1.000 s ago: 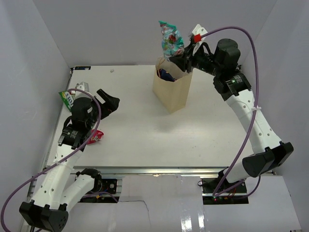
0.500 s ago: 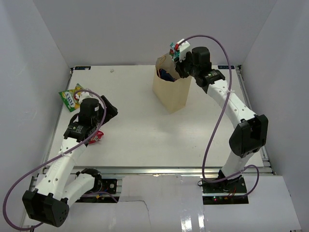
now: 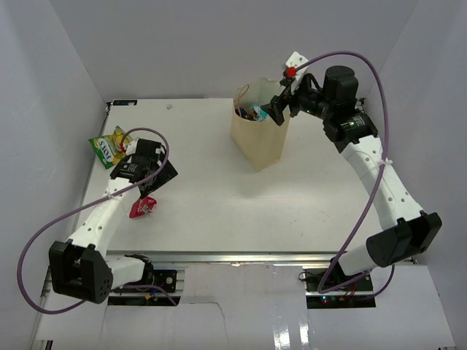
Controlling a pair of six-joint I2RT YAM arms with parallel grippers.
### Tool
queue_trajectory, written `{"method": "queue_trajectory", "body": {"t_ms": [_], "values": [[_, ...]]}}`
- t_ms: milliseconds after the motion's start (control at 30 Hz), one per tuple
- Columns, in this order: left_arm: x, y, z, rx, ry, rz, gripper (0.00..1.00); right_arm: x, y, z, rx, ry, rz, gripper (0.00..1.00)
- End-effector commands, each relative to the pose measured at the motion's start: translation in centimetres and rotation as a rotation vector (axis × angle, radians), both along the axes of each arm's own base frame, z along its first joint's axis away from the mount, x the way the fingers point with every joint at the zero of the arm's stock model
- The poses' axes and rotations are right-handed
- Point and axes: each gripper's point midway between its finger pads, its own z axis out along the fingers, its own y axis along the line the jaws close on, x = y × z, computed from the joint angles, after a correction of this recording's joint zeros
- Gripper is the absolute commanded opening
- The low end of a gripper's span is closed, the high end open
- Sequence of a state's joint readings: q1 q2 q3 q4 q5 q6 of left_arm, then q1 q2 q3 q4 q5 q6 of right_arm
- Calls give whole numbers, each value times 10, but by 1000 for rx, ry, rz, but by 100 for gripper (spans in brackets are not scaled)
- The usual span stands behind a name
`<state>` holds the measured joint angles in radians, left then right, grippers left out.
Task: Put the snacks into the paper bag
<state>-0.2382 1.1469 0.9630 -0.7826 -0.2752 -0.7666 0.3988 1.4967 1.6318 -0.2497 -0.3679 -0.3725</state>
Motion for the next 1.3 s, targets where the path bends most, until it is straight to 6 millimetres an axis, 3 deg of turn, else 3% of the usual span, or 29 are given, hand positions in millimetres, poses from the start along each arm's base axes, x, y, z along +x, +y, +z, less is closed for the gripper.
{"method": "queue_trajectory", "body": {"t_ms": [0,100,167,200,300,400,567,700,800,833,867,967,1100,1200,1267], "values": [[-12,22,-7,87,128,83,98,-34,0,21,31,-41,206,97],[-21,41,-25,203,253,128,96,-49,-9,-26,-3,82,242,98],[-24,52,-37,282,317,140,93,-61,-17,-42,-10,109,242,98],[-27,56,-40,310,344,132,92,-67,-20,-69,-21,166,242,98],[-28,64,-54,383,412,109,91,-85,-28,-93,-28,209,236,98],[-29,71,-72,441,476,102,91,-94,-33,-108,-26,247,232,98],[-15,73,-97,464,512,71,84,-105,-34,-113,-7,269,257,98],[-9,68,-113,425,532,44,70,-113,-32,-114,0,277,287,98],[-9,67,-122,401,541,33,53,-120,-31,-112,7,279,314,99],[-8,67,-123,394,539,29,46,-124,-29,-112,12,281,333,99],[-7,66,-122,386,532,24,33,-127,-29,-110,11,274,346,99],[-2,61,-116,336,494,1,12,-140,-26,-108,13,259,411,100],[16,39,-92,227,376,-73,1,-166,-19,-102,24,227,568,100],[32,6,-63,64,239,-160,0,-196,-10,-94,65,208,738,97],[42,-27,-39,-95,133,-240,0,-202,-3,-98,59,219,765,95]]}}
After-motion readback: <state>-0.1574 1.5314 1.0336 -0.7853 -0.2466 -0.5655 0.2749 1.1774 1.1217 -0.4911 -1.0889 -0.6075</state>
